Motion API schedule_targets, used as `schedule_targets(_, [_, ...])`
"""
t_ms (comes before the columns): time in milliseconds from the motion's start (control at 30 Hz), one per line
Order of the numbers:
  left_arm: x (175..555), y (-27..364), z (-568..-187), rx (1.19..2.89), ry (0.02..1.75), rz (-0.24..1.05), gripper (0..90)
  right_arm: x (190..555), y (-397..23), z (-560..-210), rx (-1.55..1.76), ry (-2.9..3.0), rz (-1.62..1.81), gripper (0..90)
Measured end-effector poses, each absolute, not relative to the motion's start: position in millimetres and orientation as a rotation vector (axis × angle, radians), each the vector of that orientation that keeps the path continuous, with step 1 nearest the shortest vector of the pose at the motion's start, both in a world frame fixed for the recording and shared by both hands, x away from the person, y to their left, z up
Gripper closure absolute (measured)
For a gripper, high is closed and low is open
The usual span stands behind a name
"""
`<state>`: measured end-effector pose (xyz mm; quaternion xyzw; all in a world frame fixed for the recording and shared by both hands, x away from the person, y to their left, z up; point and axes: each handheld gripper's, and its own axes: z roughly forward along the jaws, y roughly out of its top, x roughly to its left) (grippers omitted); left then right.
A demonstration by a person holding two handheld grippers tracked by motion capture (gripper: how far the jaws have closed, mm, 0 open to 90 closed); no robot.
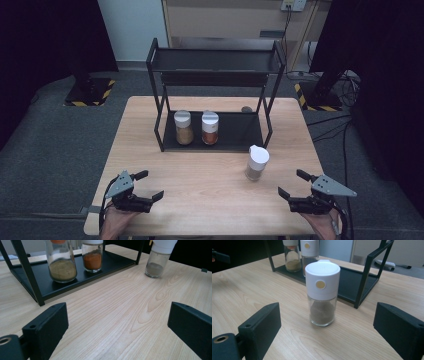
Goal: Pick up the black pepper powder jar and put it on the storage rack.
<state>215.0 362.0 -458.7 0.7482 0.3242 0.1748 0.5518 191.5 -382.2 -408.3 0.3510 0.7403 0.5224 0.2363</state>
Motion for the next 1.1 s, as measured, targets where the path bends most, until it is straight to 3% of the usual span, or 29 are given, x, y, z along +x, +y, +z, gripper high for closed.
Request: schedule_targets(1100, [215,362,-458,1.77,0.769,0.413,2.3,205,-368,-360,0.989,2.075,1.393,5.6])
